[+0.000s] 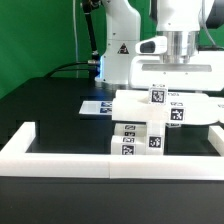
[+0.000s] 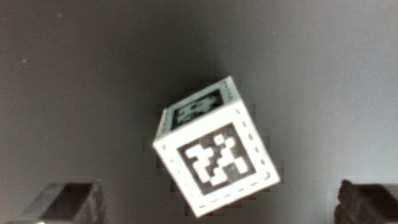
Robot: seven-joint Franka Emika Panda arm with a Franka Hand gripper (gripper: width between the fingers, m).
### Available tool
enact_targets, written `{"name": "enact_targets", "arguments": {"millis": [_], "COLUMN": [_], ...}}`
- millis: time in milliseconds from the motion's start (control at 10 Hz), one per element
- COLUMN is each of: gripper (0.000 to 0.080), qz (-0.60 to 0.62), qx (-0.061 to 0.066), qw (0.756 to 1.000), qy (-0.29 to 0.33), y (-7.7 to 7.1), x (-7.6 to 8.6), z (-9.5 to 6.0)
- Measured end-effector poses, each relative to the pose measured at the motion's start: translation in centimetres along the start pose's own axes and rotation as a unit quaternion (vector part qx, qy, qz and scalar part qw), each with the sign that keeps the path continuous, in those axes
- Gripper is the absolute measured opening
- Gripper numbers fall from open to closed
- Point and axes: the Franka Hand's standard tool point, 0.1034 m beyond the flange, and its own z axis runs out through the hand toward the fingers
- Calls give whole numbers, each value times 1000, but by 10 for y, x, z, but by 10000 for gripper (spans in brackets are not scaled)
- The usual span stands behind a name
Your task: Assemble chair
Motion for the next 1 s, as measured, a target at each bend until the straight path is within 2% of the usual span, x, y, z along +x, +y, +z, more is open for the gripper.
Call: {"name": "enact_targets", "arguments": {"millis": [600,1000], "gripper": [649,649], "qz": [0,-4], "qx": [-6,-12], "qw": [1000,1000], "qy": [-8,-18], "y": [4,5], "x": [-4,-13], "z": [8,18]}}
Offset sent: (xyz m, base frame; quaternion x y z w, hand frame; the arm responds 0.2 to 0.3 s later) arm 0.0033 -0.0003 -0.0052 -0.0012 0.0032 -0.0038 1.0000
